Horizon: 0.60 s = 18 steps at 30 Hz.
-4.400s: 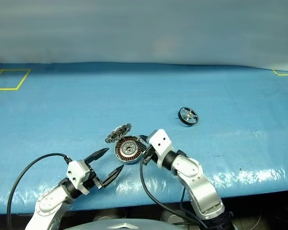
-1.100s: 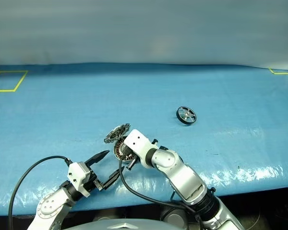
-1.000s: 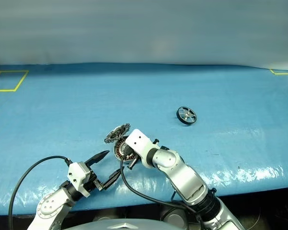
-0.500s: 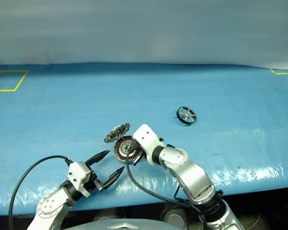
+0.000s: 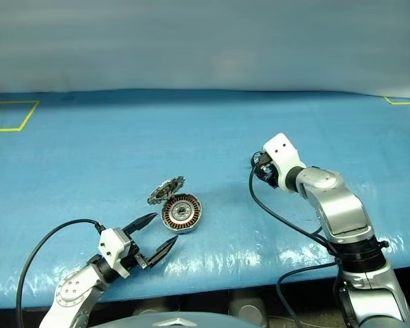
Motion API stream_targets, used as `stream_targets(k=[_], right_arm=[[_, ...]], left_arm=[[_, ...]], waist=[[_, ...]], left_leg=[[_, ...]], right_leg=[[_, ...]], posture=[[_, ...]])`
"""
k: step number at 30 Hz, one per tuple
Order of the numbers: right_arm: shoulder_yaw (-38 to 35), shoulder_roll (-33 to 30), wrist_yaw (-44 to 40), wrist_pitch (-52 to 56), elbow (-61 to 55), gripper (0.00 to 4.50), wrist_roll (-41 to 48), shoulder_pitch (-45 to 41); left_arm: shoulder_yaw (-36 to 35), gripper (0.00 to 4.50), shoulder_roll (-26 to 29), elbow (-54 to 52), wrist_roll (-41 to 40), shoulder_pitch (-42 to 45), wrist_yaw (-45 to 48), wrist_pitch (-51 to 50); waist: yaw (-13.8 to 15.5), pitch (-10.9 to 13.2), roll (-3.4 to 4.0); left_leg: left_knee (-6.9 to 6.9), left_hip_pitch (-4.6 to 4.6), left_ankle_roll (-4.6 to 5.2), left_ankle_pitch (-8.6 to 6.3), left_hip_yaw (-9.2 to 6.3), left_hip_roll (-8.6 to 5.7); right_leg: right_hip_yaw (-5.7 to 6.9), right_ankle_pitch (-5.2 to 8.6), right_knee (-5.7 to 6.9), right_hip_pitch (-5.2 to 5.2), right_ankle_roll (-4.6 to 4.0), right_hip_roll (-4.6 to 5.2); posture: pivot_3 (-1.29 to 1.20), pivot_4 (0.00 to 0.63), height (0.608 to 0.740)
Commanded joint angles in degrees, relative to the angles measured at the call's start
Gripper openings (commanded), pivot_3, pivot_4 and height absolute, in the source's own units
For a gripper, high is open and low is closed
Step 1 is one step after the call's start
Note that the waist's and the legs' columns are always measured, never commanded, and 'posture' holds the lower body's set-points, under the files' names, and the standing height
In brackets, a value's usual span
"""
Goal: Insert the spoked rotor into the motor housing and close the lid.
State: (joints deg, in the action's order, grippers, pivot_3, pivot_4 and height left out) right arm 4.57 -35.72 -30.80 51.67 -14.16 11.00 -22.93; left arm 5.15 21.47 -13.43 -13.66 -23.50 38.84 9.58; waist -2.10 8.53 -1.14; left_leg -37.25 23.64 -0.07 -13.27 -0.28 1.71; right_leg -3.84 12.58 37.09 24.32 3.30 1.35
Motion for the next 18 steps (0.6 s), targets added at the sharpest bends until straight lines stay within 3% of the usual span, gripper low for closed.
stream_targets(k=[1, 18], right_arm=[[-2.1, 0.36, 0.61, -0.76, 1.96, 3.61, -0.03, -1.96], [-9.4, 6.38, 4.59, 0.78, 17.16, 3.61, 3.27, -8.14]], left_arm=[[0.36, 4.5, -0.45, -0.17, -0.39, -0.19, 0.04, 0.88], [0.66, 4.5, -1.16, -0.81, 0.13, -0.66, -0.41, 0.79]], waist=[[0.01, 0.0, 0.0], [-0.07, 0.02, 0.04]], left_leg=[[0.0, 0.01, 0.0, 0.0, 0.01, -0.01], [-0.04, 0.0, 0.03, 0.0, 0.03, -0.01]], right_leg=[[-0.03, -0.01, -0.01, 0.0, 0.02, 0.0], [-0.08, -0.06, -0.03, -0.03, 0.08, -0.01]], posture=[[0.0, 0.15, 0.74], [0.0, 0.15, 0.74]])
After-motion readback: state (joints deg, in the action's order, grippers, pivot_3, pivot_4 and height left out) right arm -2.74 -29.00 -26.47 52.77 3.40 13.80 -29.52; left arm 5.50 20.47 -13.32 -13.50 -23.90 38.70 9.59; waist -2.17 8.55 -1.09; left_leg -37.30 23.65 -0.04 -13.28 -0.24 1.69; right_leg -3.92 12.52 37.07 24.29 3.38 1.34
